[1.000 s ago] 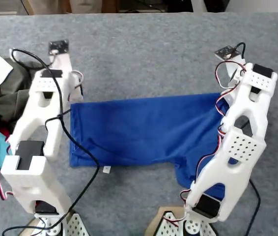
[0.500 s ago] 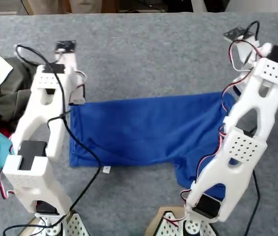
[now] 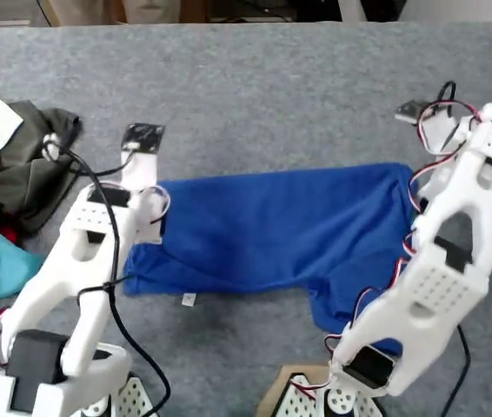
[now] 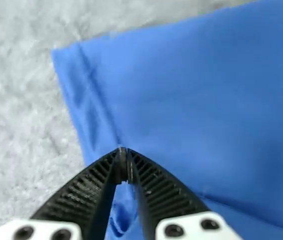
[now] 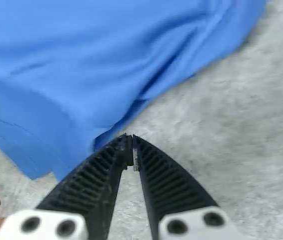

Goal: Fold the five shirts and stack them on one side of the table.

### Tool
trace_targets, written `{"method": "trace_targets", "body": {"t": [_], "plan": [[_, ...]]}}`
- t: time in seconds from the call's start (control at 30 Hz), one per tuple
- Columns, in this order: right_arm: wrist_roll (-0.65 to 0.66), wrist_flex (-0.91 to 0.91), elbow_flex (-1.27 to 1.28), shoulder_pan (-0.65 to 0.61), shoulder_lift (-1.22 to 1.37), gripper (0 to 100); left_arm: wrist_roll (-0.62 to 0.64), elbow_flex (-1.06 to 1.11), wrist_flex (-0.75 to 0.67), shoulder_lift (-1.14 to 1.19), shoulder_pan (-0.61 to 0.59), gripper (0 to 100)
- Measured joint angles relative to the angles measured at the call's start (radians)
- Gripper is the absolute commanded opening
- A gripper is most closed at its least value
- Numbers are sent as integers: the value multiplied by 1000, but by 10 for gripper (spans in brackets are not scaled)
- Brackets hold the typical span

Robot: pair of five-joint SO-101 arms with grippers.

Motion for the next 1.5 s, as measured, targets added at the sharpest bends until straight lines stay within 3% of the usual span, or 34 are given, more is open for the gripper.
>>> {"method": "trace_targets", "body": {"t": [0.17, 0.43, 0.57, 0.8, 1.3, 1.5], "plan": [[11, -201, 384, -28, -233, 5, 0, 8, -12, 83, -21, 18], [11, -608, 1073, -206, -606, 5, 0, -31, -12, 184, -68, 18], [-25, -721, 1257, -265, -687, 5, 2, -121, 0, 270, -138, 18], [-32, -747, 1290, -272, -703, 5, -41, -304, 137, 411, -176, 18], [-57, -695, 1215, -250, -796, 5, -37, -494, 305, 339, -201, 18], [-60, -690, 1108, -199, -802, 5, -28, -497, 350, 339, -118, 18]]}}
